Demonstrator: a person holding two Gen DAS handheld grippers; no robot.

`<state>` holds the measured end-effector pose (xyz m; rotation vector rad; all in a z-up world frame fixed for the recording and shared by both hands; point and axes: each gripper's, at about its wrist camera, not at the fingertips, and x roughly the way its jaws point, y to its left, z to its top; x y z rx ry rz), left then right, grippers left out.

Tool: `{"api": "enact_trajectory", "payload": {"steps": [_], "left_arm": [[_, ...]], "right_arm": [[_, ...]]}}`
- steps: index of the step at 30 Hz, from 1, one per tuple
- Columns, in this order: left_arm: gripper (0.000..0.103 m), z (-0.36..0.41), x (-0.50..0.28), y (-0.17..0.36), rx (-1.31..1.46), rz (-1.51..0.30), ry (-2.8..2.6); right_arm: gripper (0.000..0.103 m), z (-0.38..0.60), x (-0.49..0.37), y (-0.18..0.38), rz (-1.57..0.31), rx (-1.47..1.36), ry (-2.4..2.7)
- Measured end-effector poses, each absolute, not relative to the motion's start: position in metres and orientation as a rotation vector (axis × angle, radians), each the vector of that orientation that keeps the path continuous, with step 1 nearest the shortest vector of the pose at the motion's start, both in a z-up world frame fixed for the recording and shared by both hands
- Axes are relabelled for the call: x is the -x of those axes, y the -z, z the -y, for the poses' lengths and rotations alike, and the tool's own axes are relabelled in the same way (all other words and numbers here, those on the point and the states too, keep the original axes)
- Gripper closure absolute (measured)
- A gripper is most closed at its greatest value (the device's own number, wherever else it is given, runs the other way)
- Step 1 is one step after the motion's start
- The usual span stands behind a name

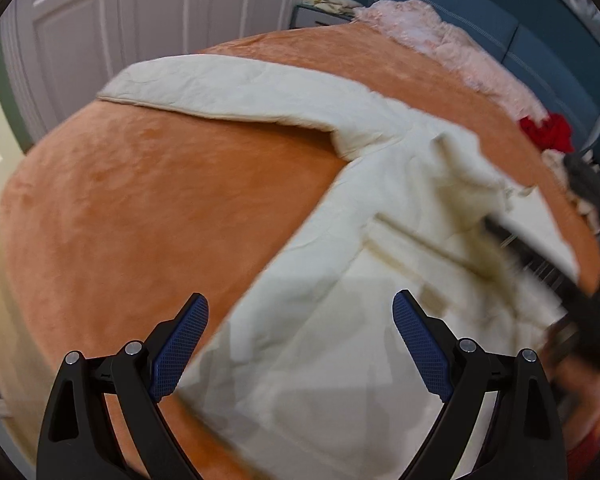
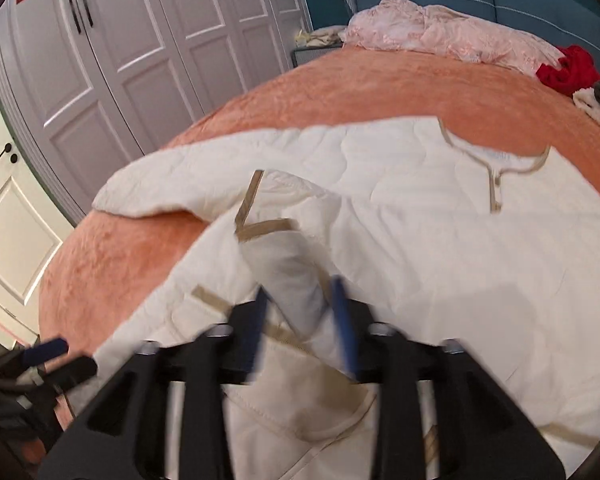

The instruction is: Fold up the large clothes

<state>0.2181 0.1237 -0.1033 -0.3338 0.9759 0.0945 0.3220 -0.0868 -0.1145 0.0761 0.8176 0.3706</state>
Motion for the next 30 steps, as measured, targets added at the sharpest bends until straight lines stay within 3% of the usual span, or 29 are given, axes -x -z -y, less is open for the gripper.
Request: {"api": "enact_trajectory", "payload": {"steps": [1,2,8,14,15,16,17,18,19,20,21,22,23,25,27,30], "left_arm": [[0.012,-0.121,-0.223,0.102,0.364,-0.974,-0.069],[0.012,-0.117,-0.229,0.1,0.412,-0.971,-0.029],[0.012,-0.075,-0.273,0.11,0.563,-1.006,0.112],[0.015,-0.036,-0.306,0.132,0.6,-1.057,0.135],[0.023,-0.032,-0.309,0.13,0.588,-1.043,0.137],[0.042,-0.028,-0.312,0.127,0.569,-1.032,0.144],[0.05,-0.026,-0.314,0.127,0.55,-1.034,0.15],[0.065,-0.023,-0.315,0.126,0.52,-1.031,0.15],[0.087,-0.021,-0.319,0.124,0.475,-1.02,0.138],[0.095,-0.019,-0.321,0.122,0.445,-1.009,0.141],[0.098,-0.019,-0.323,0.119,0.425,-0.999,0.146],[0.099,-0.02,-0.325,0.116,0.415,-0.982,0.148],[0.099,-0.022,-0.326,0.11,0.397,-0.953,0.139],[0.099,-0.027,-0.328,0.098,0.366,-0.904,0.12],[0.099,-0.03,-0.327,0.094,0.346,-0.886,0.111],[0.099,-0.032,-0.326,0.113,0.289,-0.922,0.084]], "right_arm": [[0.046,0.088,-0.32,0.116,-0.809,-0.079,-0.366],[0.044,0.092,-0.311,0.115,-0.788,-0.092,-0.375],[0.044,0.149,-0.277,0.108,-0.769,-0.206,-0.269],[0.043,0.291,-0.242,0.125,-0.792,-0.498,0.019],[0.042,0.32,-0.238,0.13,-0.787,-0.559,0.077],[0.042,0.345,-0.235,0.134,-0.773,-0.619,0.114],[0.043,0.359,-0.235,0.136,-0.765,-0.655,0.14],[0.043,0.38,-0.235,0.141,-0.75,-0.71,0.176],[0.046,0.394,-0.237,0.144,-0.739,-0.747,0.19],[0.05,0.404,-0.239,0.146,-0.729,-0.778,0.198],[0.053,0.412,-0.244,0.15,-0.727,-0.808,0.207],[0.062,0.417,-0.25,0.153,-0.726,-0.83,0.2],[0.078,0.419,-0.255,0.155,-0.728,-0.843,0.19],[0.093,0.417,-0.262,0.147,-0.71,-0.826,0.182],[0.094,0.405,-0.258,0.127,-0.632,-0.756,0.164],[0.095,0.387,-0.263,0.129,-0.674,-0.615,0.202]]}}
